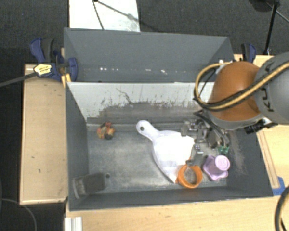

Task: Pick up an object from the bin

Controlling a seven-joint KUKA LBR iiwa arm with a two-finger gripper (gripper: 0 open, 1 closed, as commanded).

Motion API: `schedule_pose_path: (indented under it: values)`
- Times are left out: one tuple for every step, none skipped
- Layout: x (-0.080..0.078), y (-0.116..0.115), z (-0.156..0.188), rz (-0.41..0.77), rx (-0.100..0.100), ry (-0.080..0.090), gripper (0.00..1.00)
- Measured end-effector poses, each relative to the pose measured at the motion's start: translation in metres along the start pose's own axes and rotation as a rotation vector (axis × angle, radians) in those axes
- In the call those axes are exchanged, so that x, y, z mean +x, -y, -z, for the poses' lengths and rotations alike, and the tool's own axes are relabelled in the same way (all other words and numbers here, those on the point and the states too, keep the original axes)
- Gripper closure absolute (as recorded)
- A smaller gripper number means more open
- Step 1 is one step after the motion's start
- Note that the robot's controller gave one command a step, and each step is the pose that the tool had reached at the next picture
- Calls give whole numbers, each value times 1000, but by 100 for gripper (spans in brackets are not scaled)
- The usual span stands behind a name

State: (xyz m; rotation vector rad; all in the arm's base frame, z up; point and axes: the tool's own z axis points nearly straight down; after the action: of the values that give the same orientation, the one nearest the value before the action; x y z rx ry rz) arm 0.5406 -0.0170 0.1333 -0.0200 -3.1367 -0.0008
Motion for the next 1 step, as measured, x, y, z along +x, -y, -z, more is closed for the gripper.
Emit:
schedule_pose_path:
  values:
    - [-2,0,5,0,0,7,0]
